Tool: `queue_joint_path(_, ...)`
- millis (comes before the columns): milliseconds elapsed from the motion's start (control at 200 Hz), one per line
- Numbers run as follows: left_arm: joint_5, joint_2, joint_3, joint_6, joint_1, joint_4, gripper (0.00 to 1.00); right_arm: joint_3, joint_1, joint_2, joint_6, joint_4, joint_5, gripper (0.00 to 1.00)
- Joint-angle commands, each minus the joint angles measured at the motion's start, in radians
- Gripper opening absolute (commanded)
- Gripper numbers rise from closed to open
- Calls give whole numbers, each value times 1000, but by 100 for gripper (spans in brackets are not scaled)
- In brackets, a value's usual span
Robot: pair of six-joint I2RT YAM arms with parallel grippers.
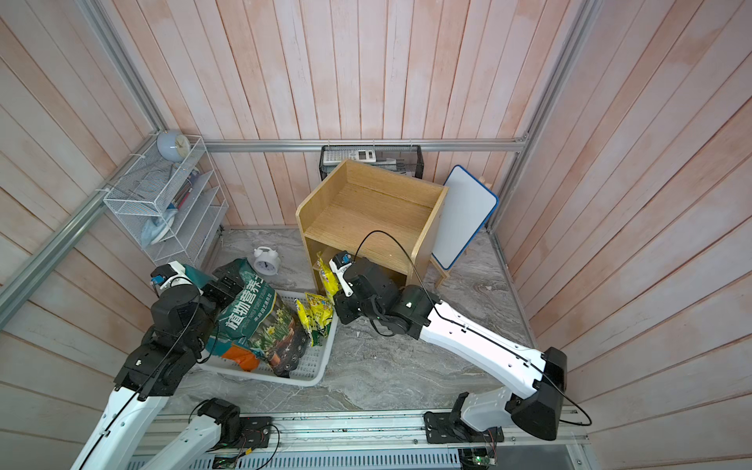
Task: Take down the fertilizer bag from the shelf
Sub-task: Place the fertilizer bag in the storage box.
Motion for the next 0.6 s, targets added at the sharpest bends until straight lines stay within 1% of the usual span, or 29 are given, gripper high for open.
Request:
queue_joint_path(0, -12, -15, 18, 13, 6, -24, 100, -4, 7, 64, 106, 118, -134, 0)
queue_joint_path(205, -12, -14, 17, 7, 6, -17, 100, -34, 5, 158, 149, 121, -172, 0)
queue_joint_path(355, -10, -12, 37, 29, 6, -21, 100, -3, 1, 310, 203, 71, -280, 0)
queue_joint_path(410, -16, -13, 46, 39, 6, -27, 100, 11, 1, 373, 220, 56, -298, 0)
queue_joint_path(515, -23, -19, 47, 41, 6, -30, 100, 67, 2, 476, 221, 15, -291, 0)
queue_joint_path(595, -22, -25, 44, 37, 6, -30, 100, 134, 4, 542, 202, -46, -262, 0)
